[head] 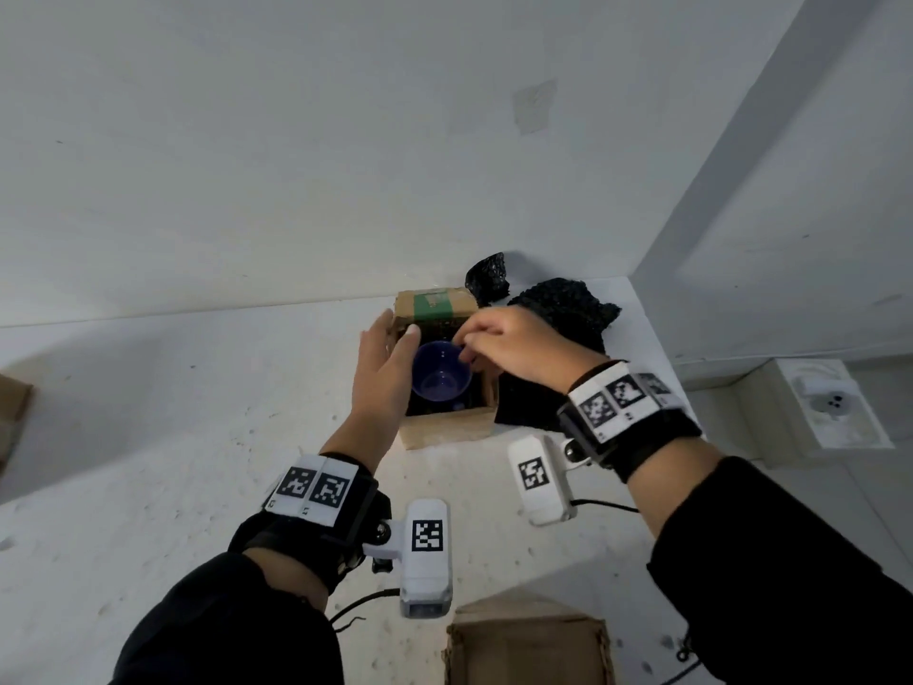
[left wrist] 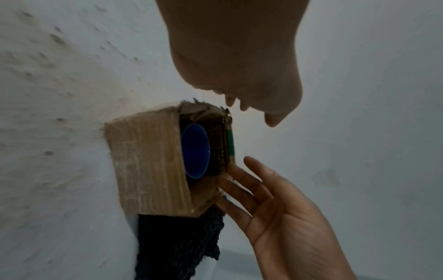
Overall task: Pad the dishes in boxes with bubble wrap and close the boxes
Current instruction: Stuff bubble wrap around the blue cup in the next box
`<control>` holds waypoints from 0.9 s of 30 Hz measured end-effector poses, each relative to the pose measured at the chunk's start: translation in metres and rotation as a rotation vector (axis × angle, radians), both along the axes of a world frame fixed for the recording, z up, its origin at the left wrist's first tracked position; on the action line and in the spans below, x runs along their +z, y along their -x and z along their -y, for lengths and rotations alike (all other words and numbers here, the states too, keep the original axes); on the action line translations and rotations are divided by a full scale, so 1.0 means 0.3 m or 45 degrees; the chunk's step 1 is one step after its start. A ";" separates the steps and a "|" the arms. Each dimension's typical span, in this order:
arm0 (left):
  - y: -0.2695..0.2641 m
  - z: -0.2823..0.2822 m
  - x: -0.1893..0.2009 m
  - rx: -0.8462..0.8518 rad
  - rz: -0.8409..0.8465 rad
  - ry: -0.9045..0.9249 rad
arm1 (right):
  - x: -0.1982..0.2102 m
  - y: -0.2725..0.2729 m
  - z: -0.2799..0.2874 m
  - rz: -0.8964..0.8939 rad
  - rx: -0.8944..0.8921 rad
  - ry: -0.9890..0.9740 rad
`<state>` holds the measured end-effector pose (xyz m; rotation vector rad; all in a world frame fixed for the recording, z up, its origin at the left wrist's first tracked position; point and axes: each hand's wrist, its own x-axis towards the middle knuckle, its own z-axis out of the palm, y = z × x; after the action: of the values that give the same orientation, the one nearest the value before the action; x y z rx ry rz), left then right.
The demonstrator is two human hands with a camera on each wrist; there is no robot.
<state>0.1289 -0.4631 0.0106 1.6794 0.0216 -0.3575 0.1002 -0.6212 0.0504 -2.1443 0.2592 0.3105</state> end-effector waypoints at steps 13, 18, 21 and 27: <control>-0.039 0.428 -0.005 -0.585 0.640 -0.548 | -0.178 -0.007 0.448 0.085 -0.340 0.357; -0.071 0.568 -0.094 -0.741 0.548 -0.811 | -0.264 -0.069 0.508 0.071 -0.171 0.585; -0.094 0.608 -0.140 -0.764 0.500 -0.965 | -0.345 -0.092 0.541 0.012 -0.068 0.692; -0.085 0.607 -0.200 -0.775 0.447 -1.105 | -0.422 -0.077 0.539 0.254 -0.203 0.789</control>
<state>0.1545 -0.6453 -0.0495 2.5804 -0.6960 -0.5442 0.1232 -0.7829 -0.0761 -2.7183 0.4523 -0.0962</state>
